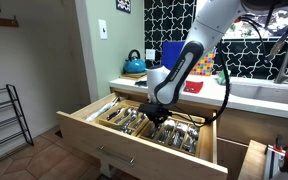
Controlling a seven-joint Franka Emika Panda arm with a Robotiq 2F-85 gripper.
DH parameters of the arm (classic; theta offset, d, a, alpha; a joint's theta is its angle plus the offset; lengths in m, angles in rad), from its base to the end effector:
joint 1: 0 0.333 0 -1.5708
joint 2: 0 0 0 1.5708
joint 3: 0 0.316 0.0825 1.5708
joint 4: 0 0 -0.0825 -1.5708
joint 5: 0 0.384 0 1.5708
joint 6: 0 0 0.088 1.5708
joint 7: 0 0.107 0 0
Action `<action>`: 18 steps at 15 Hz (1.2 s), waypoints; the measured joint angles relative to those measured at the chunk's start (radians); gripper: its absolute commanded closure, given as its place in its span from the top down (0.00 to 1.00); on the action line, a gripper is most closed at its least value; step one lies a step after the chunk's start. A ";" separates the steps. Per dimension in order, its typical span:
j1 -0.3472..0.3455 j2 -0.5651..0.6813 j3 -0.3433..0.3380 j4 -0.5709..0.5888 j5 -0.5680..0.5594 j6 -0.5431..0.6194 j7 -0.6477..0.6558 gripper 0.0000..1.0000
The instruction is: Put the fork in the drawer
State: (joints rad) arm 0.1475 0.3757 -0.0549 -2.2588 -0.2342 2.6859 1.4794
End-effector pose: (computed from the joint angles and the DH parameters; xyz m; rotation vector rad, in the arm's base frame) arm 0.5410 0.0571 0.1985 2.5641 -1.7066 0.1942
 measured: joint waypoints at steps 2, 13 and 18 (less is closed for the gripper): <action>0.009 0.011 -0.004 0.006 0.013 0.002 0.000 0.01; 0.049 0.011 -0.024 0.003 0.026 0.043 -0.004 0.80; 0.051 -0.049 -0.034 -0.053 0.022 0.043 -0.041 1.00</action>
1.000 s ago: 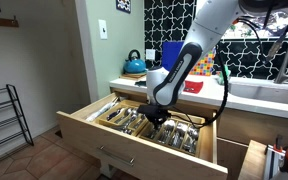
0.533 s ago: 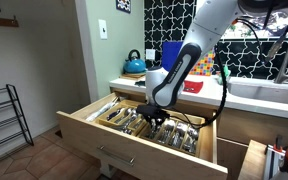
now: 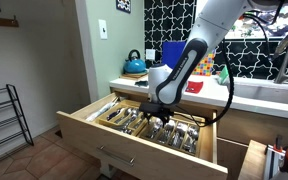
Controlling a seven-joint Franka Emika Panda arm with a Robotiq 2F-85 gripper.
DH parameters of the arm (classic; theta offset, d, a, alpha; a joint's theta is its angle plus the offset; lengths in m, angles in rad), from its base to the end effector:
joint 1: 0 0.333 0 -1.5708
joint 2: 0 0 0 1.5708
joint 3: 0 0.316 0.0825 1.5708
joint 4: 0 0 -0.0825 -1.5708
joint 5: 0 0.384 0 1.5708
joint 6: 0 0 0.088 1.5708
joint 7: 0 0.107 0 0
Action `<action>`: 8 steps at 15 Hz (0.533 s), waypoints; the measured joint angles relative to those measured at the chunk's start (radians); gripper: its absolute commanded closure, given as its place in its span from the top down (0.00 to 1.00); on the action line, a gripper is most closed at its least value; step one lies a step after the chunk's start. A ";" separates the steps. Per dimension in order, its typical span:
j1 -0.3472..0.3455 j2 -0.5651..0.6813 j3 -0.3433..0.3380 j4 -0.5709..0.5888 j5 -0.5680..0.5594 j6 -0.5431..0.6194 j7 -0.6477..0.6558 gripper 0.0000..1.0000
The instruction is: Put the fork in the drawer
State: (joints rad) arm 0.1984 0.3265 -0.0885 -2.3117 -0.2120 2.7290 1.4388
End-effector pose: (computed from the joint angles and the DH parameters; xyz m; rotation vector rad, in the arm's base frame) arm 0.5297 0.0655 0.2108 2.6232 -1.6674 0.2317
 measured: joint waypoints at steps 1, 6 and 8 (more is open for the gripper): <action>0.000 -0.023 -0.002 -0.010 -0.002 0.000 -0.012 0.75; -0.007 -0.149 -0.007 -0.051 -0.030 -0.067 -0.061 1.00; -0.015 -0.193 -0.004 -0.062 -0.050 -0.129 -0.109 1.00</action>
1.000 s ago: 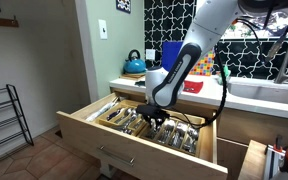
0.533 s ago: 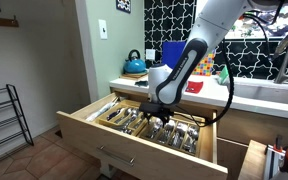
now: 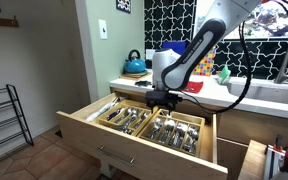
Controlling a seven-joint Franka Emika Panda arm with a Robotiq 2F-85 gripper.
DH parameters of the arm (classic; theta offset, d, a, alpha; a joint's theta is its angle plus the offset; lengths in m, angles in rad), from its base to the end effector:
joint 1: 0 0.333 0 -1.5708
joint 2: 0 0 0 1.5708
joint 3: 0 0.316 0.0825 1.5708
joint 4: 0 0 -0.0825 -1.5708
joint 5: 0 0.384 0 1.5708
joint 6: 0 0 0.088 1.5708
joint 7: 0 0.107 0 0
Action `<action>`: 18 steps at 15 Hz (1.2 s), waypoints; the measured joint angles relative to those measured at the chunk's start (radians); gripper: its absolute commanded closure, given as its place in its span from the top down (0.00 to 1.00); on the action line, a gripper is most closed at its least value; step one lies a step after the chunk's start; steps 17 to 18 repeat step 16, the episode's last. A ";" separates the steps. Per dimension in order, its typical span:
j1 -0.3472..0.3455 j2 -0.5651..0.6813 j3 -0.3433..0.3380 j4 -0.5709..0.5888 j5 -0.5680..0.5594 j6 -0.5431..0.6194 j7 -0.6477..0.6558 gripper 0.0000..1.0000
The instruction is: Put the fork in the drawer
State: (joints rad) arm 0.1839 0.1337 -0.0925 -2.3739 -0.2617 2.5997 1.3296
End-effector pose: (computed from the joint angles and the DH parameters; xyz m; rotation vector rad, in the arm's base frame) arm 0.5122 0.0519 0.2760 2.6809 -1.4967 0.2636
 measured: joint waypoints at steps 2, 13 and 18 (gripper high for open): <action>-0.018 -0.053 0.014 -0.015 0.001 -0.078 -0.106 1.00; -0.157 -0.372 0.060 -0.081 0.010 -0.351 -0.631 1.00; -0.163 -0.358 0.075 -0.079 0.010 -0.350 -0.628 1.00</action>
